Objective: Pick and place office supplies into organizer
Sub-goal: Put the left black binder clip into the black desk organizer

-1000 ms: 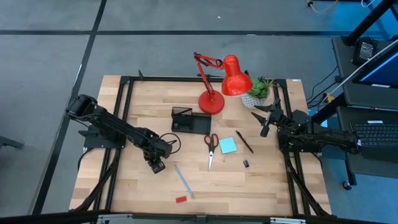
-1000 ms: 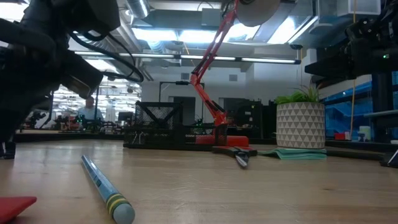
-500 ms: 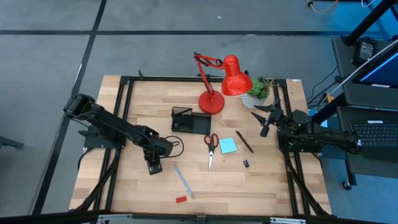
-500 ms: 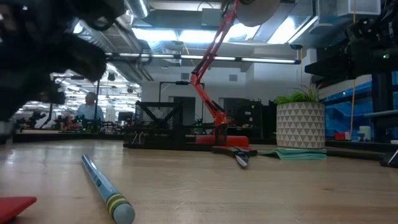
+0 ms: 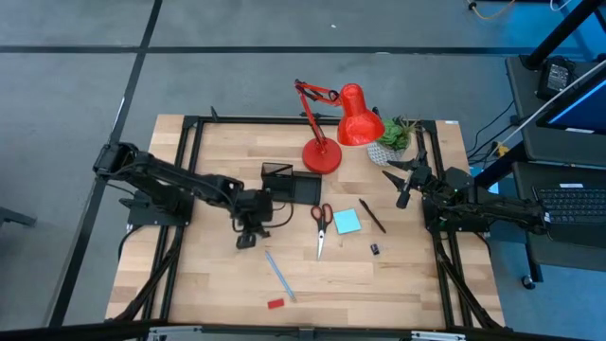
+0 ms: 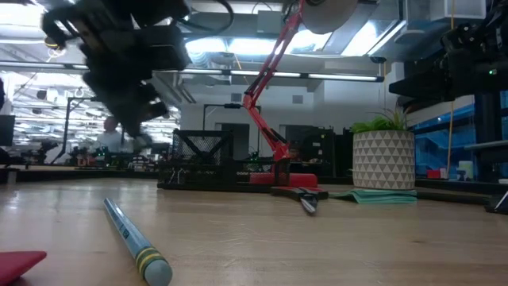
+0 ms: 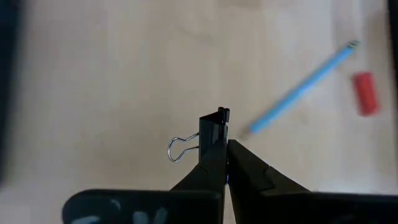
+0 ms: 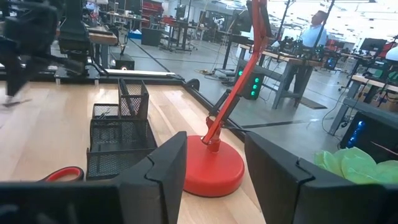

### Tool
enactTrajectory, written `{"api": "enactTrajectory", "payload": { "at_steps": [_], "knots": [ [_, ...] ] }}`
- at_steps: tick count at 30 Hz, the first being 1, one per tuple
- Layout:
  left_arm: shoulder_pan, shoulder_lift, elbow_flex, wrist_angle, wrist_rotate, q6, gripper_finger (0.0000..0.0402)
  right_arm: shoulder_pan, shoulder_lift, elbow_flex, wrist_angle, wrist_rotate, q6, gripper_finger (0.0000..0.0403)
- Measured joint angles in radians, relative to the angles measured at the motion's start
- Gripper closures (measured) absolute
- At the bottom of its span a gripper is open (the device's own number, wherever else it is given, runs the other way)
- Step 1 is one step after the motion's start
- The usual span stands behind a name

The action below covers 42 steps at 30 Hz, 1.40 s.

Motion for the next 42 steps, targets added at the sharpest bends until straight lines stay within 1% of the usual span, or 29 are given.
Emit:
{"api": "enactTrajectory", "payload": {
  "at_steps": [4, 7, 12, 15, 17, 25, 30, 36, 42],
  "knots": [
    [0.041, 0.0, 0.0, 0.038, -0.085, 0.102, 0.0399, 0.0, 0.0, 0.0, 0.0, 0.0, -0.002, 0.0237],
    [0.057, 0.0, 0.0, 0.079, -0.193, 0.141, 0.0399, 0.0, 0.0, 0.0, 0.0, 0.0, -0.002, 0.0237],
    [0.067, 0.0, 0.0, 0.116, -0.417, 0.164, 0.0399, 0.0, 0.0, 0.0, 0.0, 0.0, 0.0, 0.0237],
    [0.067, 0.0, -0.01, 0.137, -0.51, 0.16, 0.0399, 0.0, 0.0, 0.0, 0.0, 0.0, 0.001, 0.0237],
    [0.067, 0.0, -0.022, 0.148, -0.553, 0.152, 0.0399, 0.0, 0.0, 0.0, -0.001, 0.0, 0.001, 0.0237],
    [0.068, 0.0, -0.06, 0.175, -0.61, 0.082, 0.0399, 0.0, 0.0, 0.0, -0.001, 0.0, 0.008, 0.0237],
    [0.068, 0.0, -0.08, 0.173, -0.61, 0.076, 0.0399, 0.0, 0.0, 0.0, -0.001, 0.0, 0.008, 0.0237],
    [0.068, 0.0, -0.107, 0.182, -0.622, 0.025, 0.0399, 0.0, 0.0, 0.0, -0.001, 0.0, 0.008, 0.0237],
    [0.068, 0.0, -0.113, 0.19, -0.61, 0.022, 0.0399, 0.0, 0.0, 0.0, -0.001, 0.0, 0.009, 0.0237]
  ]
}}
